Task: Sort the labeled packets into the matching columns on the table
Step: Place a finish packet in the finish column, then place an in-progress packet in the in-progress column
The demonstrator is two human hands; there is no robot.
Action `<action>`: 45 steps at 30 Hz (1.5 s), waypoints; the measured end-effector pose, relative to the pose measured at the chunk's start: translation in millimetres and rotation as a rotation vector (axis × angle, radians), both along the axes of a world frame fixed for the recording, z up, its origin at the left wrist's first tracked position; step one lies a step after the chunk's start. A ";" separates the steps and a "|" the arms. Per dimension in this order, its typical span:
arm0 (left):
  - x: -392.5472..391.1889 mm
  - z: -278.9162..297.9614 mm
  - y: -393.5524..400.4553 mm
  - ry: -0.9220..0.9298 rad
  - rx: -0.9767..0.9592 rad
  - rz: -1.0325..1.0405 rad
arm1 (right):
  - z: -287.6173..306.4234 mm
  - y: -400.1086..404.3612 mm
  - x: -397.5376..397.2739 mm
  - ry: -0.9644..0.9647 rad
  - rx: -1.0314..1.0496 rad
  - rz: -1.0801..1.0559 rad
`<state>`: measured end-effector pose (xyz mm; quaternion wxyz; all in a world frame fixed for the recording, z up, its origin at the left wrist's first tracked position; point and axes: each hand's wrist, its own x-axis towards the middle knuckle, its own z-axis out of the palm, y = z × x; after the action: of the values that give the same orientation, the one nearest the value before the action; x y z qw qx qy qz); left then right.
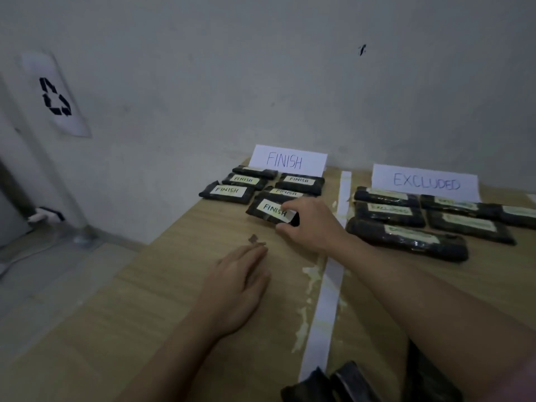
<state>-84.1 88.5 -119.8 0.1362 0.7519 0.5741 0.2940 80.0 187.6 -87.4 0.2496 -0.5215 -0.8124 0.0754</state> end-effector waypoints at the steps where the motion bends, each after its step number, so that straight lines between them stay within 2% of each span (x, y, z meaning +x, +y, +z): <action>1: 0.2 -2.1 1.8 0.059 0.018 0.010 | -2.2 4.4 -3.0 -0.011 -0.004 -0.008; 3: 0.5 -5.3 4.4 0.142 0.039 0.022 | -4.7 9.8 -8.1 -0.071 -0.011 -0.016; 6: 0.3 -7.3 6.5 0.166 0.046 0.027 | -6.7 10.1 -10.8 -0.159 -0.019 -0.022; 12: 3.9 -1.1 -0.1 0.200 0.049 0.009 | 7.2 -9.8 5.8 -0.143 0.012 0.019; 19: 26.3 22.8 -14.9 0.154 0.034 -0.165 | 30.0 -59.7 66.1 -0.121 -0.004 0.165; 26: 82.4 42.4 -35.9 0.212 0.105 -0.378 | 33.8 -129.6 128.7 -0.182 -0.004 0.210; 32: 107.3 48.2 -49.2 0.286 0.148 -0.421 | 26.1 -183.4 155.1 -0.288 -0.041 0.353; 36: 114.9 51.1 -53.7 0.292 0.117 -0.431 | 12.2 -189.1 166.1 -0.342 -0.046 0.373; 38: 121.0 53.3 -58.0 0.208 0.070 -0.434 | 12.5 -184.3 174.1 -0.331 -0.056 0.357; 40: 129.8 57.3 -64.2 0.051 -0.024 -0.428 | 21.0 -183.6 183.5 -0.235 -0.091 0.265; 42: 138.5 61.1 -67.6 -0.117 -0.108 -0.414 | 30.5 -185.0 193.4 -0.077 -0.109 0.121; 45: 151.1 67.4 -68.6 -0.396 -0.214 -0.397 | 39.4 -189.2 205.6 0.289 -0.126 -0.009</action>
<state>66.9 19.8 -52.4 0.3789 0.7589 0.4060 0.3401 285.7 -1.6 -48.0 0.3310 -0.5236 -0.7593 0.1996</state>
